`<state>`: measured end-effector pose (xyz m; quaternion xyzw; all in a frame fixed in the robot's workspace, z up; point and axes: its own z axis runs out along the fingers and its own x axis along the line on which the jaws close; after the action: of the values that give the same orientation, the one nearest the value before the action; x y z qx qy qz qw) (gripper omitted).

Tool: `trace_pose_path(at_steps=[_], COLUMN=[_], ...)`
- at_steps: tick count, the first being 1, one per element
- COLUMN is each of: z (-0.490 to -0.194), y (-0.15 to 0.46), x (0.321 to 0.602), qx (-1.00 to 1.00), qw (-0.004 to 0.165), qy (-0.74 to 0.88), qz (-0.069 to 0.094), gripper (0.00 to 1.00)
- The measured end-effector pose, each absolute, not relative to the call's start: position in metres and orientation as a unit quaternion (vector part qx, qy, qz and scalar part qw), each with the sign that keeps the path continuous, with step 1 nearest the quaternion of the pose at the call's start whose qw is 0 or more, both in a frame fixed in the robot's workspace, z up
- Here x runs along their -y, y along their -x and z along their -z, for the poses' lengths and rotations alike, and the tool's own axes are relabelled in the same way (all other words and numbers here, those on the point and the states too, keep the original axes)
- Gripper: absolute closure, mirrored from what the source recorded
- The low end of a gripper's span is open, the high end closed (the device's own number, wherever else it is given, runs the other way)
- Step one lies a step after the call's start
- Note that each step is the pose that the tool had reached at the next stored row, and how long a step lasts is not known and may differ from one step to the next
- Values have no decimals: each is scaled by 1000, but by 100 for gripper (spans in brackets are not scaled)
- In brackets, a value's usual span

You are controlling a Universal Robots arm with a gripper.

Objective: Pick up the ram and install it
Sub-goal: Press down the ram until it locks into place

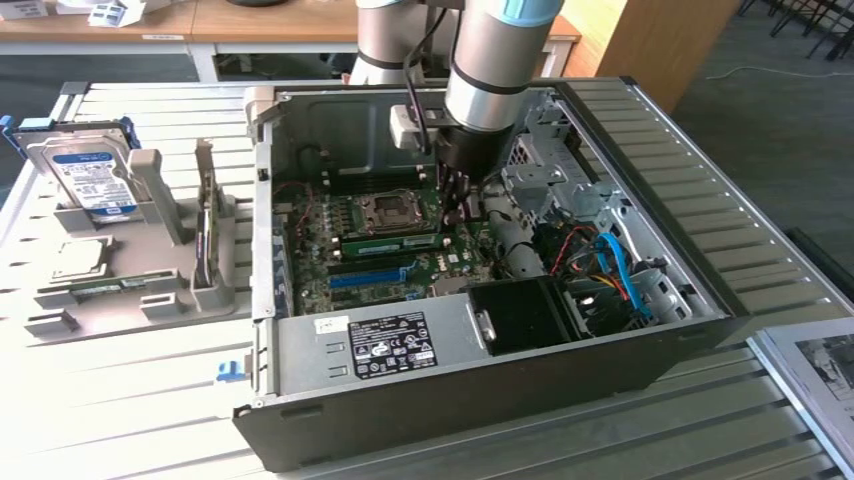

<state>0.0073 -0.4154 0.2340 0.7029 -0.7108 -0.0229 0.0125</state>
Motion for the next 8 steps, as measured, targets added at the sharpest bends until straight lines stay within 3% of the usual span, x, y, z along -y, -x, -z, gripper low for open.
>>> trace_pose_path(at_steps=[8], z=[-234], y=[-7], x=[414], qx=[711], qw=[12], qy=[-703], qz=[23], gripper=[90])
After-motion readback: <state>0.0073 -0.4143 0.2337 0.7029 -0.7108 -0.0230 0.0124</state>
